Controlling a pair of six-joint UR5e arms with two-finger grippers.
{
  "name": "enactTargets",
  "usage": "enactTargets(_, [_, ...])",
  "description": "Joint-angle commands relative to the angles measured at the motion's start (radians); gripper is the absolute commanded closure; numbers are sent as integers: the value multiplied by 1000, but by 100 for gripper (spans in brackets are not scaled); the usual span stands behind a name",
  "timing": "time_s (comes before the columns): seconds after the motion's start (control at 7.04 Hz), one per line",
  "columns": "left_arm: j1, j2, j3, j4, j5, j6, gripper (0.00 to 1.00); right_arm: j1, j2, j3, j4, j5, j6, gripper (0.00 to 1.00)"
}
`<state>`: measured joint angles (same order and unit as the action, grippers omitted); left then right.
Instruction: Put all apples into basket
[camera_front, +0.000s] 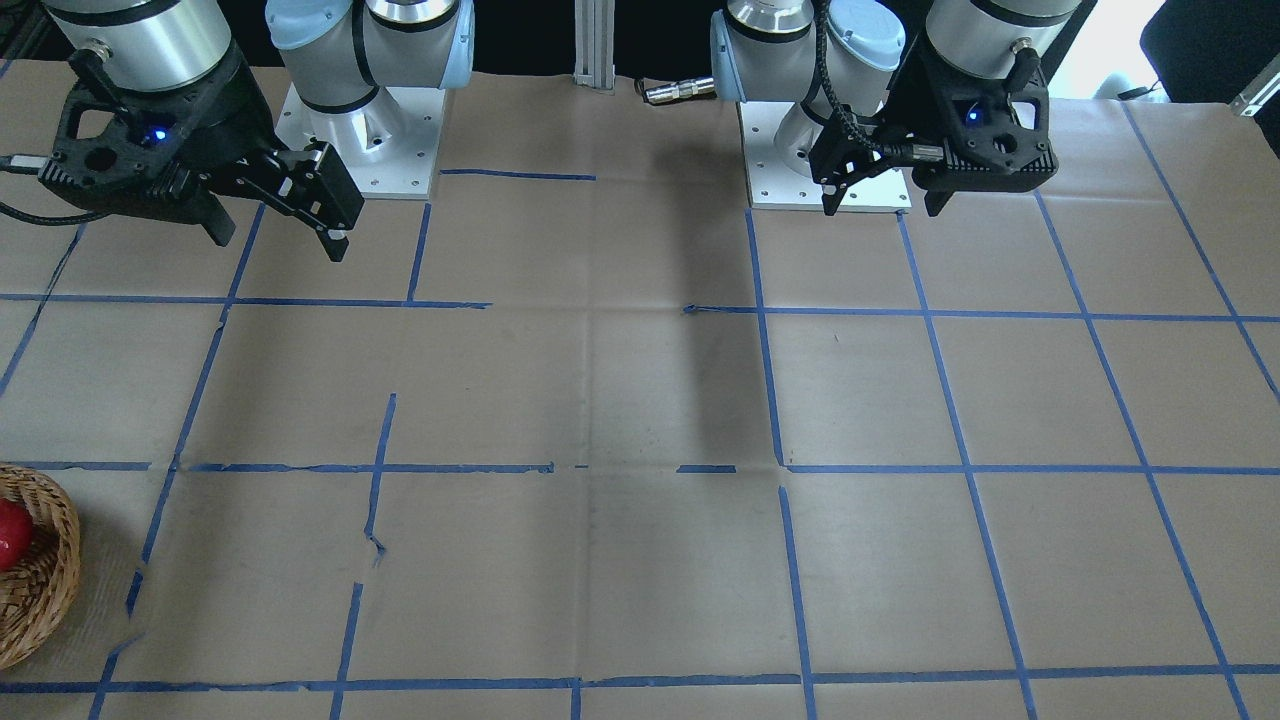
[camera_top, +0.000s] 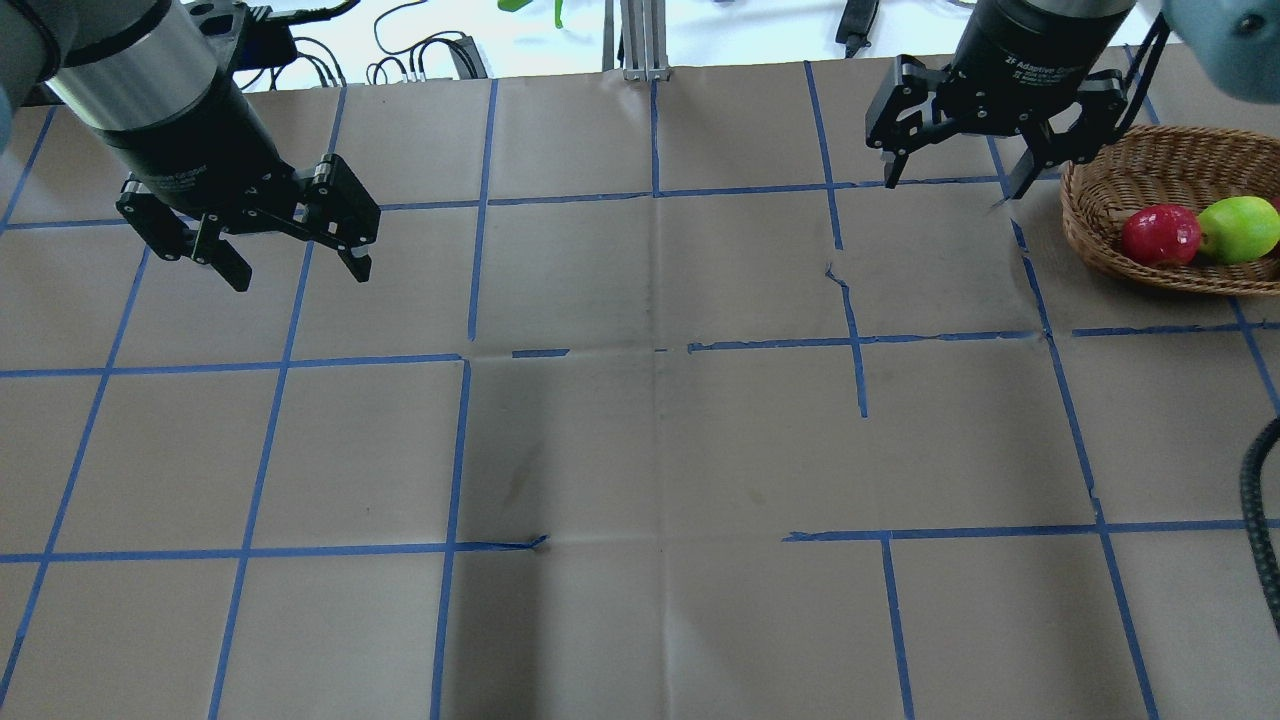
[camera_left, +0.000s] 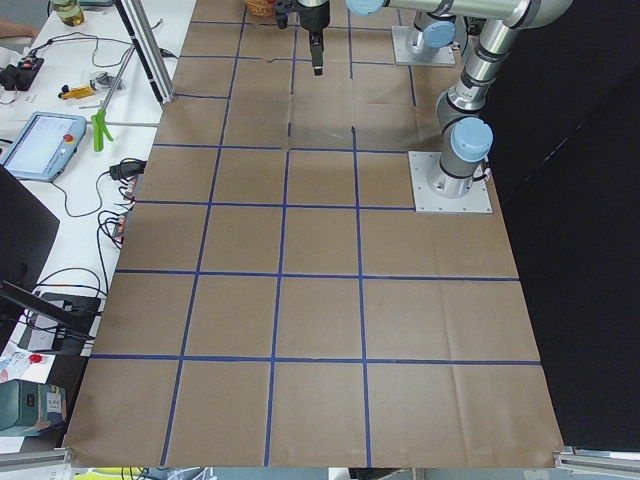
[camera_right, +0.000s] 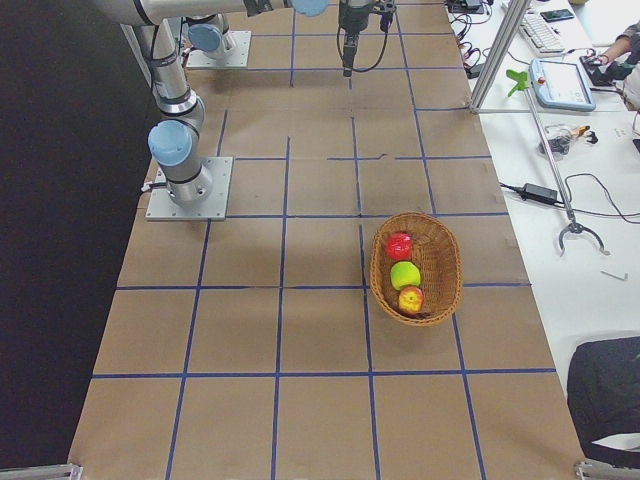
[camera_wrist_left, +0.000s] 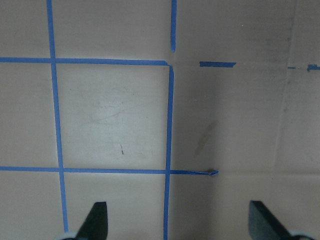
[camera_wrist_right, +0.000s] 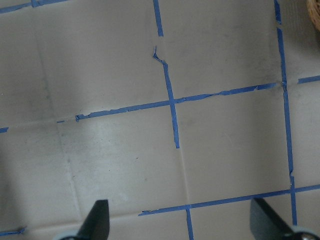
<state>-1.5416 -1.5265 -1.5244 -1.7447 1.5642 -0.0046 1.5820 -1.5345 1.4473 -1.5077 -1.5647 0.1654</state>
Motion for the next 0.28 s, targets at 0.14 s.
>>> enactTargets(0.14, [0, -1, 1, 1, 2, -2, 1, 6, 1, 1, -28, -11, 0, 0])
